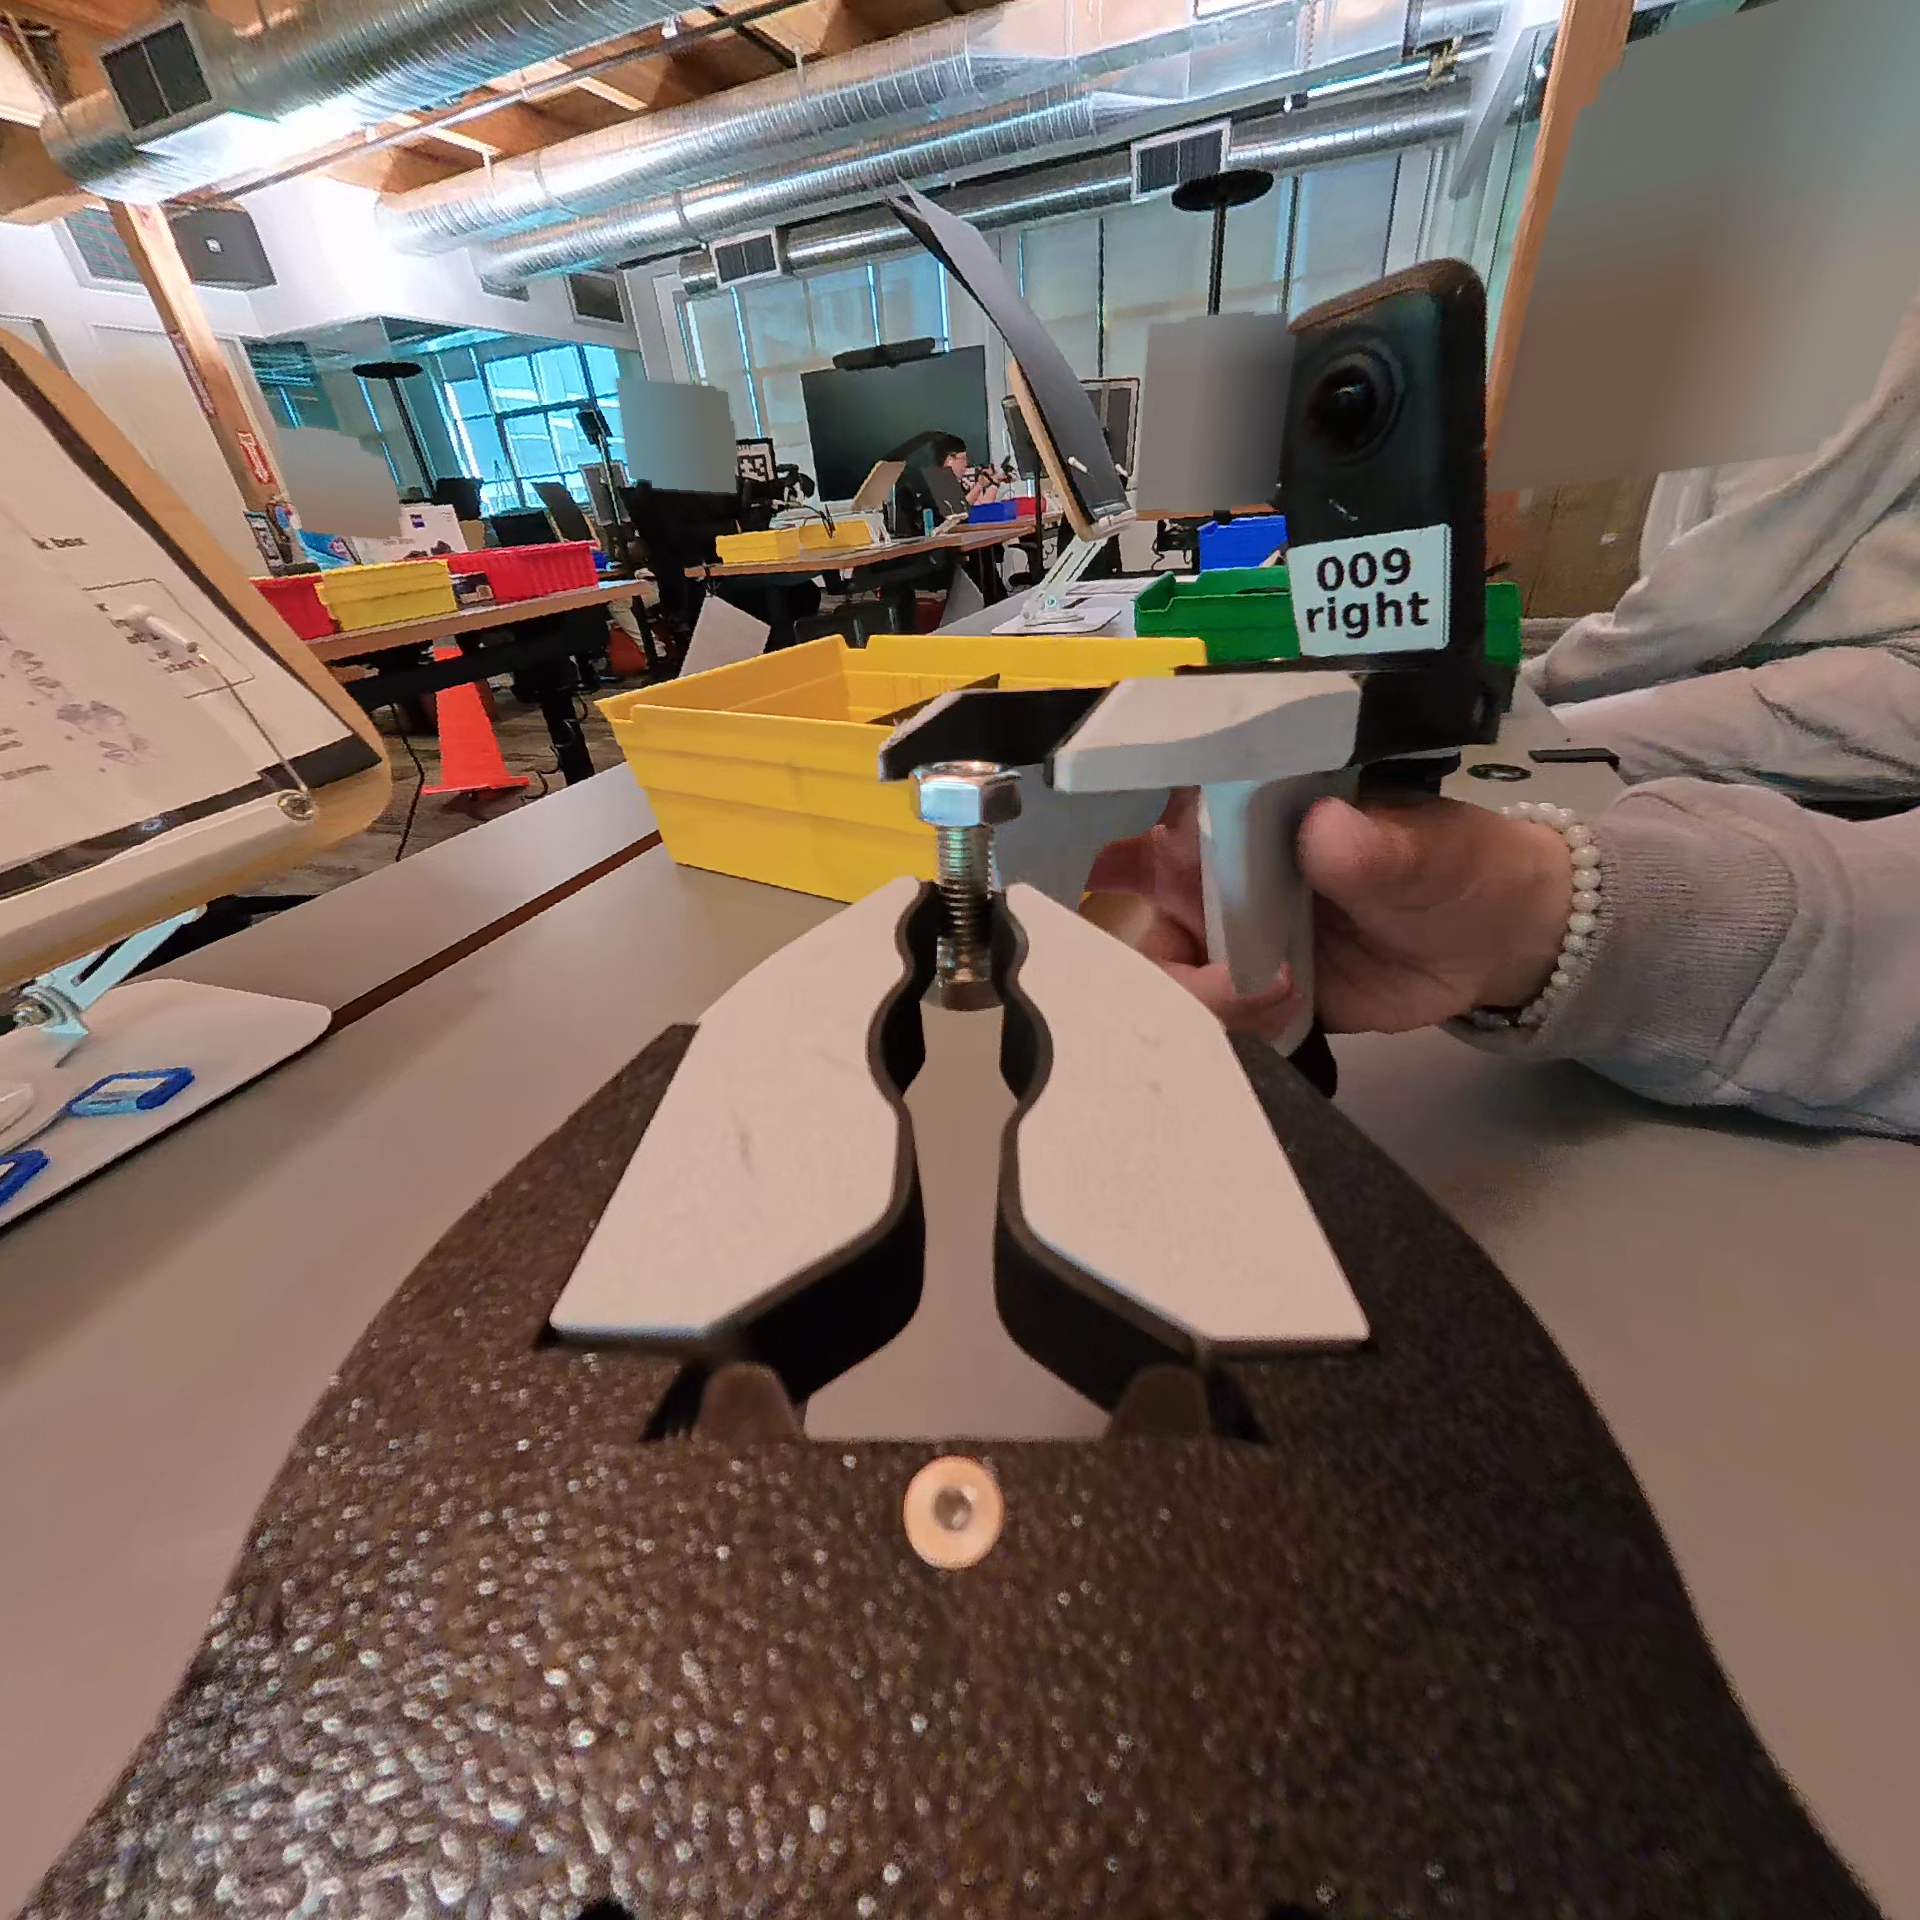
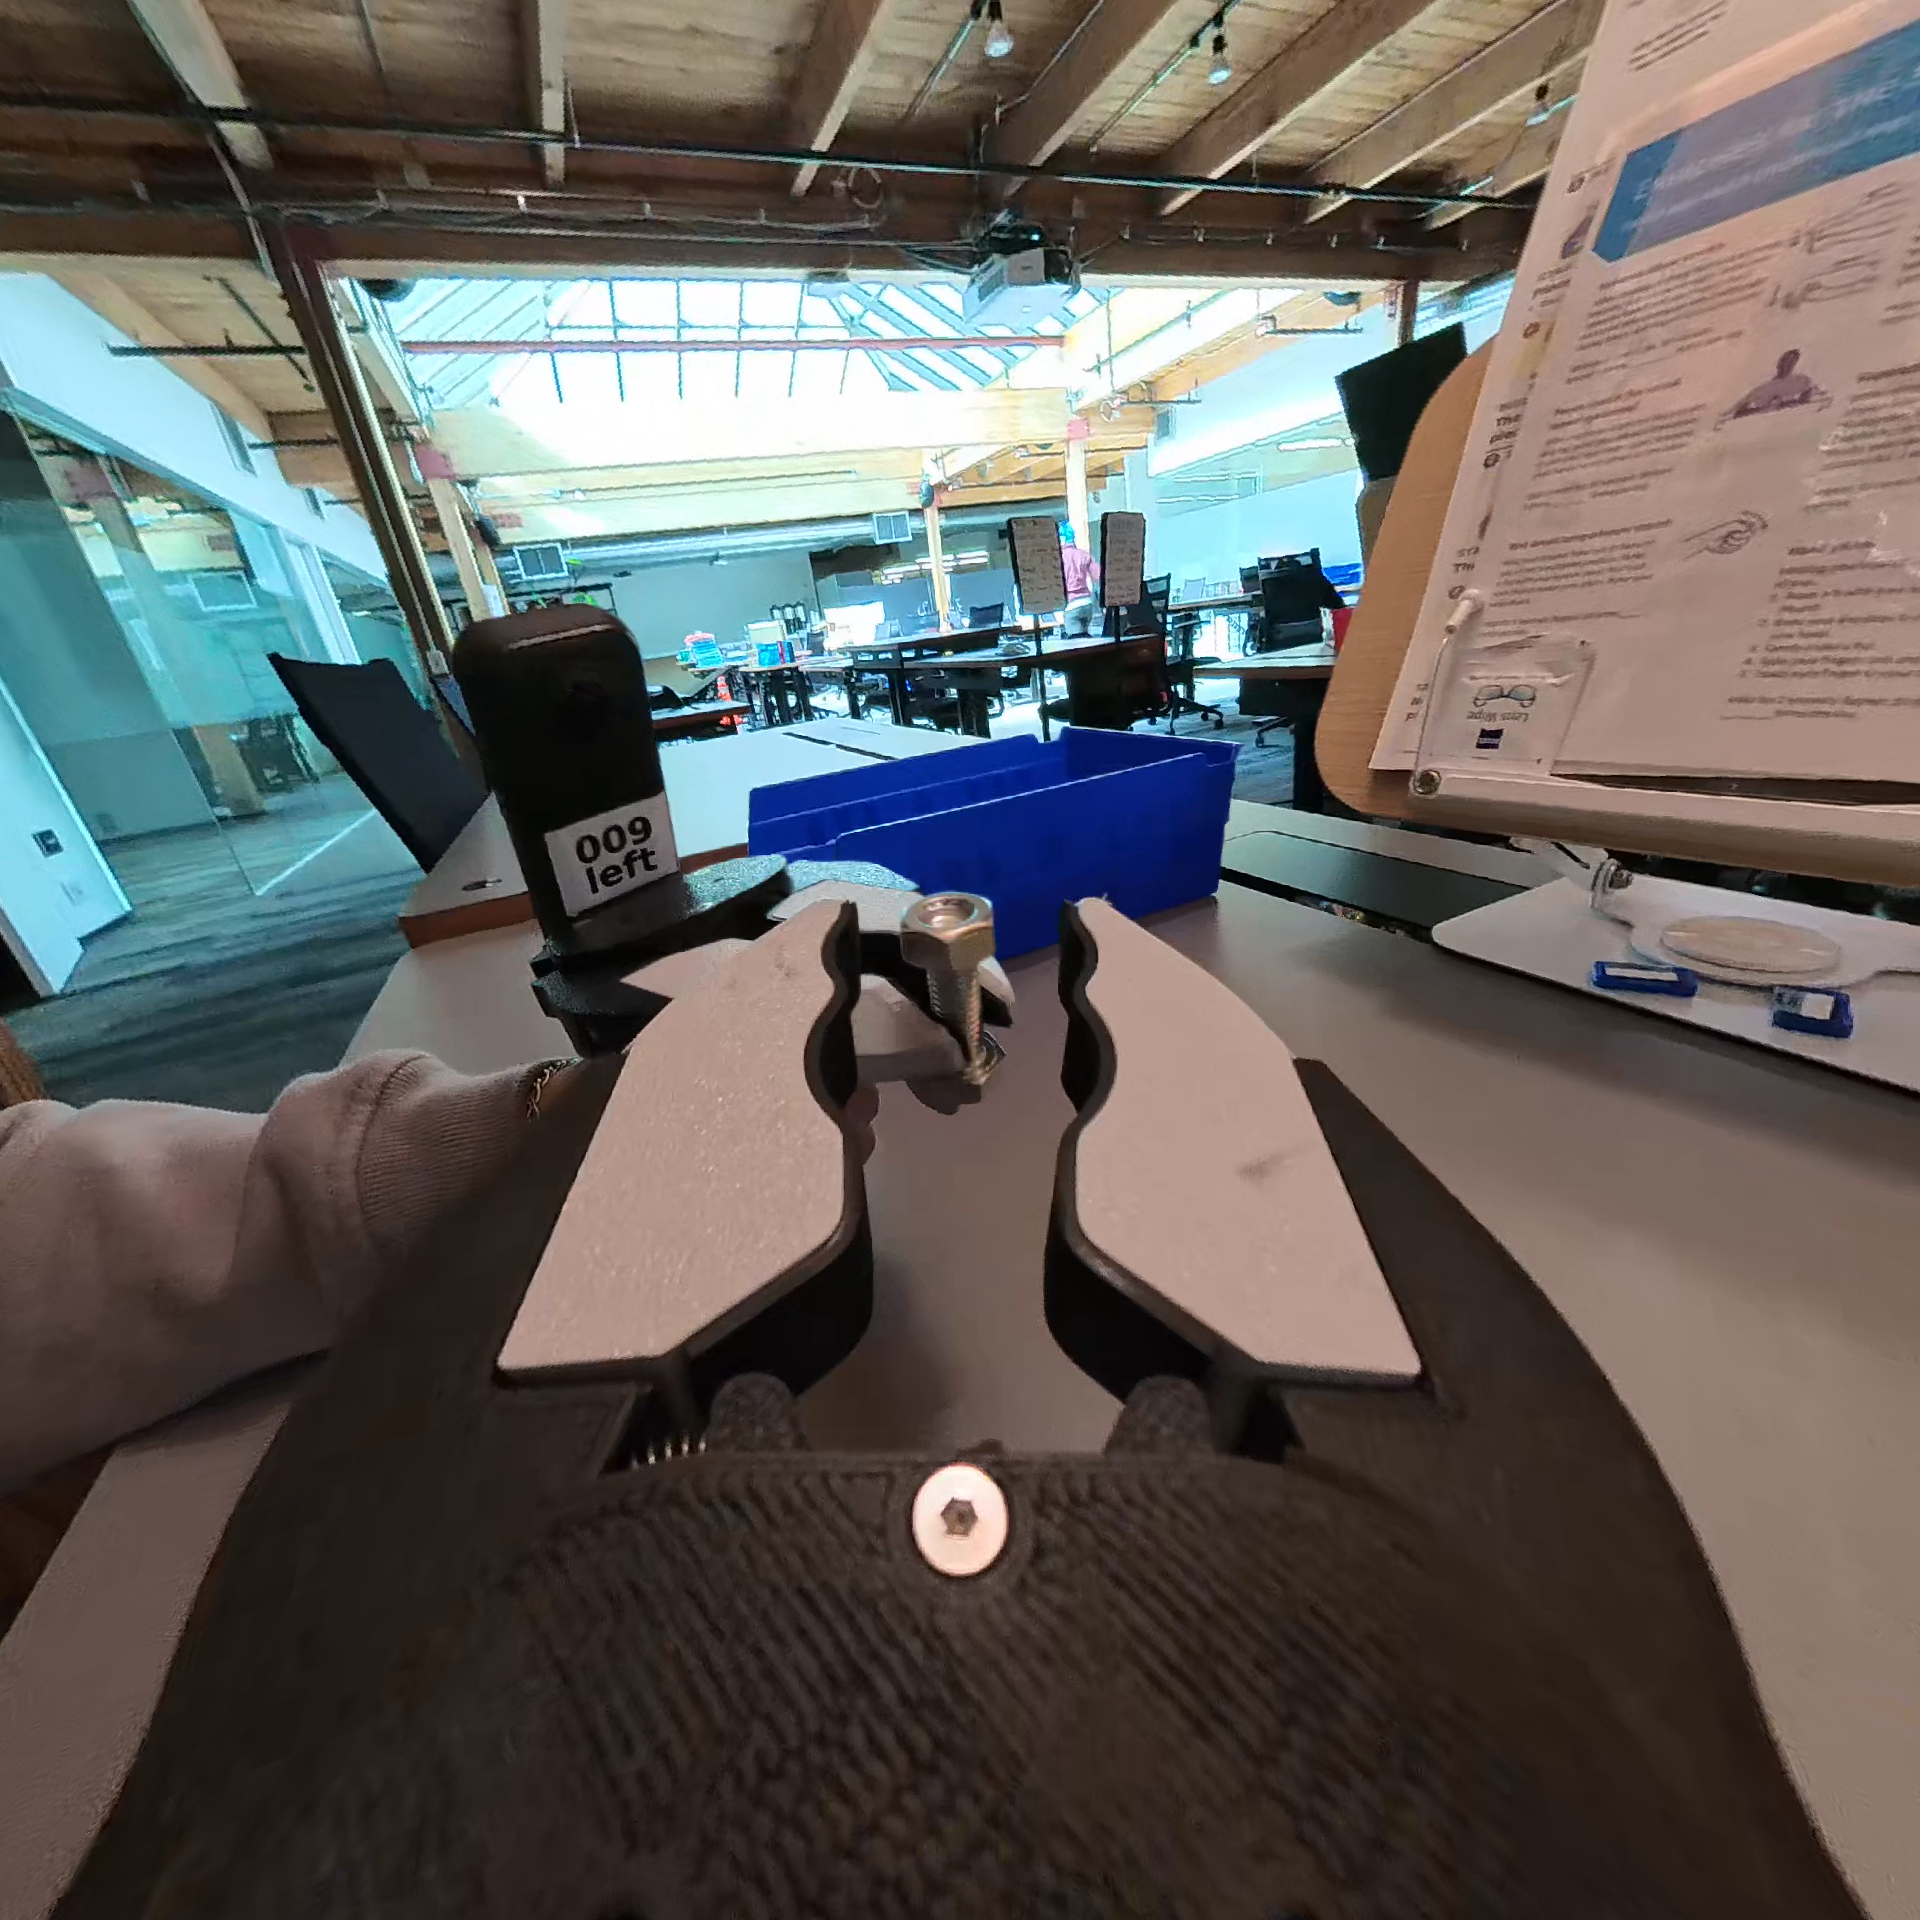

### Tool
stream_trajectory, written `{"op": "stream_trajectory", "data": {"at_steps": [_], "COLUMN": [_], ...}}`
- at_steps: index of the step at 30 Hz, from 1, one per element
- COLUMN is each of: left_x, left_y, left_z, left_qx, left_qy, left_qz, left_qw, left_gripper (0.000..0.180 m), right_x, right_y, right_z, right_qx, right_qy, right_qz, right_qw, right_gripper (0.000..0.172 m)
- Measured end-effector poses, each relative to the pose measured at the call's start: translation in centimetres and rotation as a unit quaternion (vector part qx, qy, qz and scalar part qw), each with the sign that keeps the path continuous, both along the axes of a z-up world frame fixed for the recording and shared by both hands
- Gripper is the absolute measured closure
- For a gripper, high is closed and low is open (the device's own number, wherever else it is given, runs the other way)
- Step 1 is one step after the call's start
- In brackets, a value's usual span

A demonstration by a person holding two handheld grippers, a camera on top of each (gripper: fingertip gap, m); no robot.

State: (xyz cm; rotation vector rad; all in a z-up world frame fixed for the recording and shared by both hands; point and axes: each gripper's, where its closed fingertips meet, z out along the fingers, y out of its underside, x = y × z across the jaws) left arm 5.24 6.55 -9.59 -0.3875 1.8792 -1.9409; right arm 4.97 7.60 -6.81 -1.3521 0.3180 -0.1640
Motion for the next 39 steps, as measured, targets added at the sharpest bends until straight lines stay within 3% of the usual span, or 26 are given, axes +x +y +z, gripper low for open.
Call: {"op": "stream_trajectory", "data": {"at_steps": [14, 18, 22, 39], "left_x": [0.4, 0.3, 0.2, 0.2], "left_y": [0.8, 0.7, 0.2, 0.2], "left_z": [0.4, 0.4, 0.0, -0.1], "left_qx": [-0.013, -0.011, 0.002, 0.000], "left_qy": [-0.001, -0.001, -0.004, -0.001], "left_qz": [0.012, 0.012, 0.008, 0.007], "left_qw": [1.000, 1.000, 1.000, 1.000], "left_gripper": [0.172, 0.172, 0.172, 0.172], "right_x": [1.7, 0.7, 0.0, 0.1], "right_y": [-1.2, -0.9, 0.0, 0.1], "right_z": [-0.3, 0.2, -0.1, -0.5], "right_qx": [-0.002, 0.024, -0.001, -0.009], "right_qy": [0.016, 0.028, 0.002, 0.011], "right_qz": [-0.050, -0.001, -0.001, 0.002], "right_qw": [0.999, 0.999, 1.000, 1.000], "right_gripper": [0.144, 0.137, 0.137, 0.154]}}
